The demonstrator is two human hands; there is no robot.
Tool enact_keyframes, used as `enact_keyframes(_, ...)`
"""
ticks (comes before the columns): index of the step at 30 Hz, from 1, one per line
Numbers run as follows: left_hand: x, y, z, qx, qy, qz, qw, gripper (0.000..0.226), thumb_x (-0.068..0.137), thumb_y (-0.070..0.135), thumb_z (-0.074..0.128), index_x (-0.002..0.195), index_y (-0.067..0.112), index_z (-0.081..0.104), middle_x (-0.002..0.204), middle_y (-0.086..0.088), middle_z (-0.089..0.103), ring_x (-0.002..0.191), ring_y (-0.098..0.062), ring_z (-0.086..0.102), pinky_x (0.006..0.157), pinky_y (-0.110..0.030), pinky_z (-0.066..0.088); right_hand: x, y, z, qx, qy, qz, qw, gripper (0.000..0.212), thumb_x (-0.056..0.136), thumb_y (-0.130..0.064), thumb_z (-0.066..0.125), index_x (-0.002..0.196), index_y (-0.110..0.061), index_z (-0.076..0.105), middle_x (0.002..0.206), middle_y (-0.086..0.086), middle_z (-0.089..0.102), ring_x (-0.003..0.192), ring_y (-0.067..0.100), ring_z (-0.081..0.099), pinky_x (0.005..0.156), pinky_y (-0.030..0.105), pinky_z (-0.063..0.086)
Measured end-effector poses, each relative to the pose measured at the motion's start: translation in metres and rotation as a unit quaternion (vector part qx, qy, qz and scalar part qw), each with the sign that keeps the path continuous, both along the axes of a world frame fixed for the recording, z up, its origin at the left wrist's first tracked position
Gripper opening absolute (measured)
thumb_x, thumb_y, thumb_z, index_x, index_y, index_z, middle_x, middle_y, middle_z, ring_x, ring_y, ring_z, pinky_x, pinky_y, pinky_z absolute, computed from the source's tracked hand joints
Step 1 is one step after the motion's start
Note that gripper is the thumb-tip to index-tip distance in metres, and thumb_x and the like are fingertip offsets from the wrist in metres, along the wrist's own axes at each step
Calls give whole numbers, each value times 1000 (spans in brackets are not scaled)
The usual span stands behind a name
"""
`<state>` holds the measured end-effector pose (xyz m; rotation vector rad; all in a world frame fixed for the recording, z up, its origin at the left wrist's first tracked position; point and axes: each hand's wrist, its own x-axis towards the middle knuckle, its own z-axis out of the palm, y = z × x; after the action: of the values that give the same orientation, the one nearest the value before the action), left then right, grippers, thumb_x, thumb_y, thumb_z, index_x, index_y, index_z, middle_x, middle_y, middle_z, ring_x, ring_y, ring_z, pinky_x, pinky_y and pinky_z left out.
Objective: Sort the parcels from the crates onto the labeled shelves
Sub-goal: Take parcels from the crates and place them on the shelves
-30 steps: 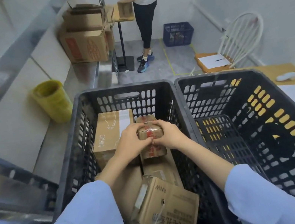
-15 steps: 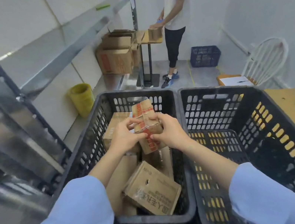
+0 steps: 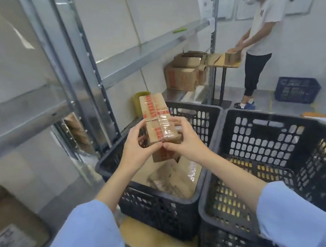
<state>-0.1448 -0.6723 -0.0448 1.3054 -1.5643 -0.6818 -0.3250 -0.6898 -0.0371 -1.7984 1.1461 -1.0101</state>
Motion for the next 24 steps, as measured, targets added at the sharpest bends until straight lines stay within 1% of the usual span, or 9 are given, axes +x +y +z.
enact_keyframes(4,11,40,12,-2,33,29,999,70,83,39,74,143,35,38,140,12,40,127,-6,46,106,-32,42,19,15,3,27,-45,46,998,71,86,-29,75,143,-28,31,138,-2,44,123,8,49,105,39,47)
enact_keyframes(6,19,56,14,-7,40,58,998,63,86,33,72,139,40,37,134,17,39,119,2,47,104,-34,45,30,23,4,41,-50,61,996,80,88,-31,73,151,-22,25,141,0,42,121,6,48,100,29,48)
enact_keyframes(8,29,71,13,-7,34,95,995,66,83,38,73,139,41,37,133,18,38,113,7,47,97,-26,46,40,32,5,54,-48,90,993,88,87,-31,73,155,-20,17,146,0,37,123,6,44,92,15,43)
enact_keyframes(11,45,95,10,-4,23,150,988,82,76,45,78,145,38,36,136,17,36,111,7,48,79,-8,44,58,45,8,54,-27,137,989,94,85,-29,76,156,-21,15,149,-2,29,127,8,40,106,26,41)
enact_keyframes(13,53,112,10,-7,13,176,984,82,77,36,80,145,33,36,134,17,36,110,7,48,71,-3,44,72,54,8,29,-1,163,986,89,84,-27,77,154,-24,22,146,-4,27,122,3,40,104,16,42)
enact_keyframes(15,62,126,10,-7,9,196,980,76,77,31,80,141,31,40,132,16,42,110,9,47,78,-8,43,84,62,5,22,-5,189,982,83,82,-23,78,150,-24,29,145,-6,28,121,2,41,98,10,44)
enact_keyframes(17,72,138,10,-5,12,208,978,71,77,28,81,138,30,45,132,14,49,114,8,47,92,-21,44,94,69,0,38,-38,212,976,80,80,-19,80,144,-24,32,141,-6,36,122,3,46,99,20,48)
enact_keyframes(19,81,150,10,1,15,212,977,68,77,26,81,137,29,49,134,12,52,119,3,49,101,-36,47,101,76,-4,47,-57,223,972,79,80,-18,80,142,-24,31,132,-15,45,115,-6,48,89,9,47)
enact_keyframes(24,80,176,10,-18,17,178,984,69,70,42,79,133,27,54,131,11,52,119,-3,53,98,-30,50,112,92,-14,69,-84,204,973,84,82,-27,79,145,-26,24,126,-24,45,108,-15,50,89,13,50)
